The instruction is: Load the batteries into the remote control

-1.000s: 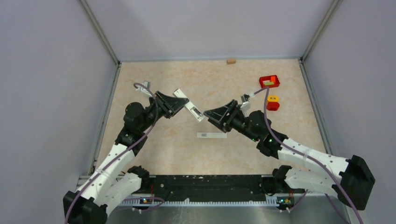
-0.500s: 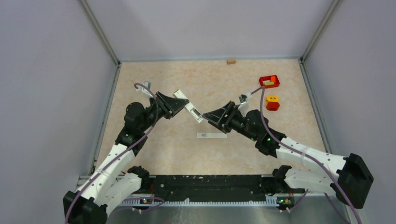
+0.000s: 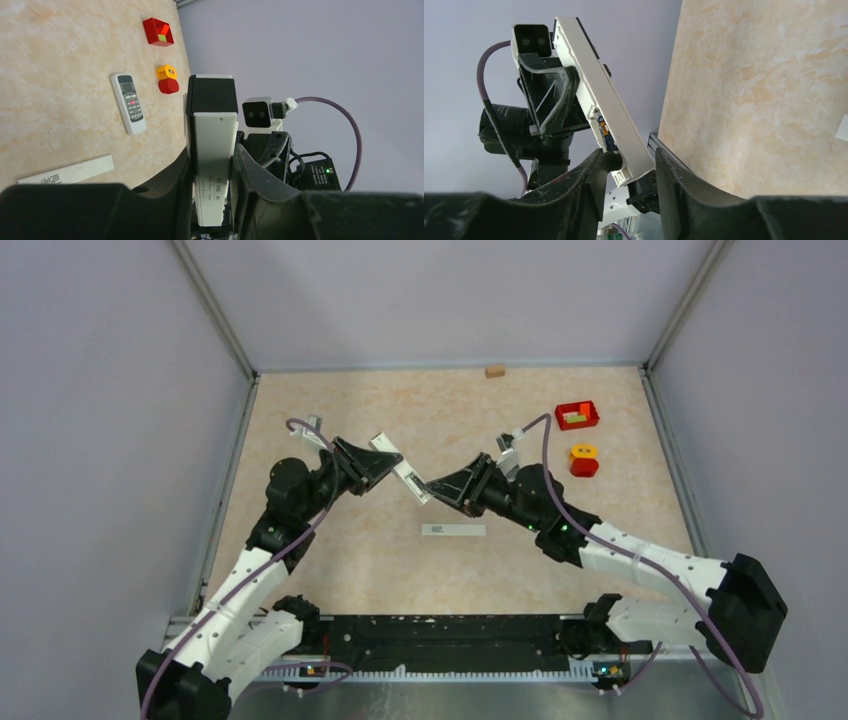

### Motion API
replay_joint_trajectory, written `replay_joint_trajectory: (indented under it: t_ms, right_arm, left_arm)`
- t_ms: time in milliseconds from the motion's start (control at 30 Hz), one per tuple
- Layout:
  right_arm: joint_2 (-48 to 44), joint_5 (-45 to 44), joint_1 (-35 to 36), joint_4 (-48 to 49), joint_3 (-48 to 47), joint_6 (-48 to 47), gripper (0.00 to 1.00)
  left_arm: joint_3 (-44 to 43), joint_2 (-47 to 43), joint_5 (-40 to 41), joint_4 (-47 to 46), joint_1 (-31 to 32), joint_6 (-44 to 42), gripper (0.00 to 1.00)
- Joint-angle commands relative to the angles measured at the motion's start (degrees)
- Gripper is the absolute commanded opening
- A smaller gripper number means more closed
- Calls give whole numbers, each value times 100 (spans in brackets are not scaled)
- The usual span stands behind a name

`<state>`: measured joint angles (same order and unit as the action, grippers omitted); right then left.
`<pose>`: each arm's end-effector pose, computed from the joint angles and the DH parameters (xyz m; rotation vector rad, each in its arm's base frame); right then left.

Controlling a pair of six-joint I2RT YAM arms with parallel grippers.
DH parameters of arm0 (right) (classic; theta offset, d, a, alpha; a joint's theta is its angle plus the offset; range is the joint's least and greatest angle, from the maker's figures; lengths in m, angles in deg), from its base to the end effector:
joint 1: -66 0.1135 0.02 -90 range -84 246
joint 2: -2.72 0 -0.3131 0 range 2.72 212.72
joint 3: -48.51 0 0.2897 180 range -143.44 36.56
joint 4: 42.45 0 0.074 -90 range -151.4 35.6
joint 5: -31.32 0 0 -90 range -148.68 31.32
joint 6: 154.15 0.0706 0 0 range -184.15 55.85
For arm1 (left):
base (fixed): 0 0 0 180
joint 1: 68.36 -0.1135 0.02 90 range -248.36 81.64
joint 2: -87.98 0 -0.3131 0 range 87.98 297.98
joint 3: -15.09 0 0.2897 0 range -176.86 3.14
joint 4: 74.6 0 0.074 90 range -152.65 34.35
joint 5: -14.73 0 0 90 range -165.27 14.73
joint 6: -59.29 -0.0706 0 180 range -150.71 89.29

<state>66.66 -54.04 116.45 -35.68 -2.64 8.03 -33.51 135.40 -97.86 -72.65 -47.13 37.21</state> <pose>0.1921 0.2415 0.3155 0.3018 1.9550 1.5994 0.2111 -0.1111 0.3481 -0.3816 1.7652 -1.4791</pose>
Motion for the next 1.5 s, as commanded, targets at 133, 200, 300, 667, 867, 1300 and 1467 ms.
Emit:
replay_joint_trajectory:
  t_ms: [133,200,300,667,867,1300,1467]
  right_arm:
    - [264,-139,-44,-883,-485,-248,29]
    - [266,-171,-44,-995,-544,-299,26]
    - [314,-177,-40,-1146,-624,-373,21]
    - [722,99,-39,-1336,-888,-897,11]
    - [791,55,-38,-1733,-1112,-1293,9]
    - [-337,-247,-207,-2071,-826,-1479,42]
    - [-657,279,-270,-826,-331,-1404,63]
  left_arm:
    - [-165,-153,-119,-322,12,-20,0]
    - [-174,-182,-98,-293,6,-46,0]
    - [-185,-201,-104,-292,4,-51,0]
    - [-298,-207,-231,-357,-17,-121,0]
    - [-413,-265,-76,-34,-39,-424,0]
    - [-282,-368,411,667,-443,-728,0]
    - [-274,-356,247,547,-459,-719,0]
